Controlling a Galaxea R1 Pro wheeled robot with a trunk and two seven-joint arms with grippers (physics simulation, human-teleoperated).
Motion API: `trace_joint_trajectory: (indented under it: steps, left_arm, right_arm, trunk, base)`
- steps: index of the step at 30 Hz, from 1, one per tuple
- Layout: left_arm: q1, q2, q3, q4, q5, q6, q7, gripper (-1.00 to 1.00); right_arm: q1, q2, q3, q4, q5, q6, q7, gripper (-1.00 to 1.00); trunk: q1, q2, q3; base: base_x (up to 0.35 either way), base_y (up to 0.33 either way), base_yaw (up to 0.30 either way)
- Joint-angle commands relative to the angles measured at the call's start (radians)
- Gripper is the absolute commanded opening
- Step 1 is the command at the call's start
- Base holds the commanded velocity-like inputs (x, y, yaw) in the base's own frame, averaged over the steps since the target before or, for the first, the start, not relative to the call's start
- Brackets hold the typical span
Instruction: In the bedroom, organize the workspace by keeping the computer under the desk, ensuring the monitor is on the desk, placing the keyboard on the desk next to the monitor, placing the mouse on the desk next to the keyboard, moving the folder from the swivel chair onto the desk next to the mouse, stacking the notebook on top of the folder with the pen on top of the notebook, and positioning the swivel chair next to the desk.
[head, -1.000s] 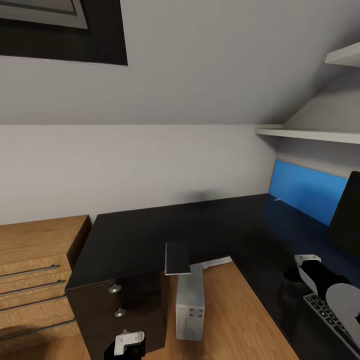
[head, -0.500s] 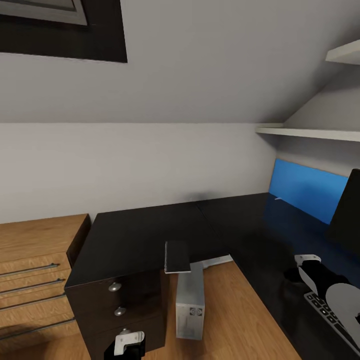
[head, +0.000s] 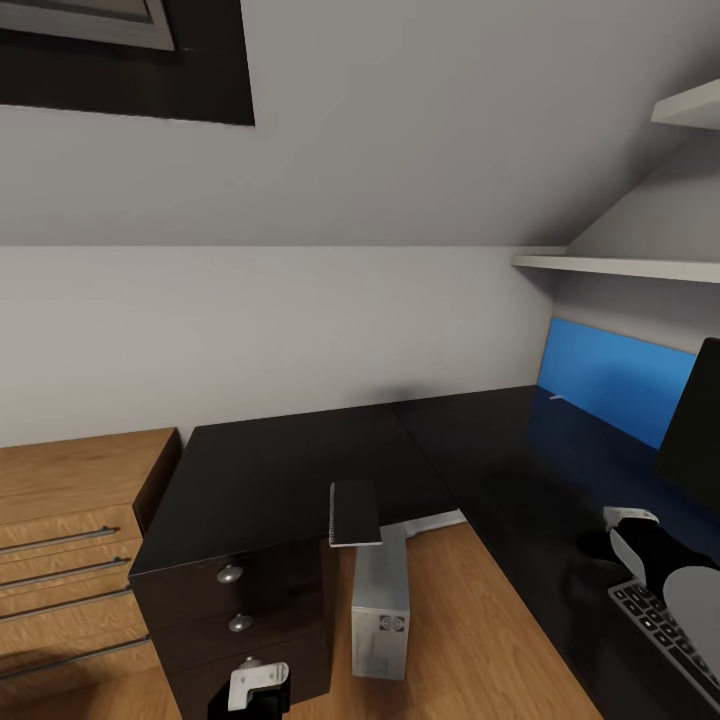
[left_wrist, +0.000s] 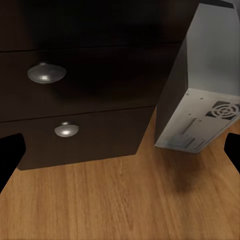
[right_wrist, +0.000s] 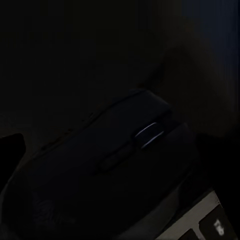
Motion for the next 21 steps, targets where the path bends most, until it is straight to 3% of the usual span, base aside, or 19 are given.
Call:
trace_joint_trajectory:
  steps: [1, 11, 21]
  left_arm:
    - [-0.002, 0.001, -0.007, -0.001, 0.011, -0.008, 0.007, 1.0]
    - [-0.002, 0.002, -0.006, -0.001, 0.011, -0.009, 0.005, 1.0]
    - [-0.002, 0.002, -0.007, 0.001, 0.011, -0.008, 0.005, 1.0]
  right_arm:
    - [0.0, -0.002, 0.001, -0.003, -0.01, 0.005, -0.003, -1.0]
    - [0.0, -0.002, -0.011, -0.002, -0.009, 0.005, -0.002, -1.0]
    - [0.0, -0.001, -0.011, -0.002, -0.006, 0.005, -0.002, -1.0]
  trunk:
    - [0.0, -0.001, -0.001]
    - [0.0, -0.001, -0.001]
    - [0.0, -0.001, -0.001]
  base:
    - [0.0, 0.0, 0.0]
    - [0.103, 0.0, 0.0]
    - [0.01, 0.0, 0.0]
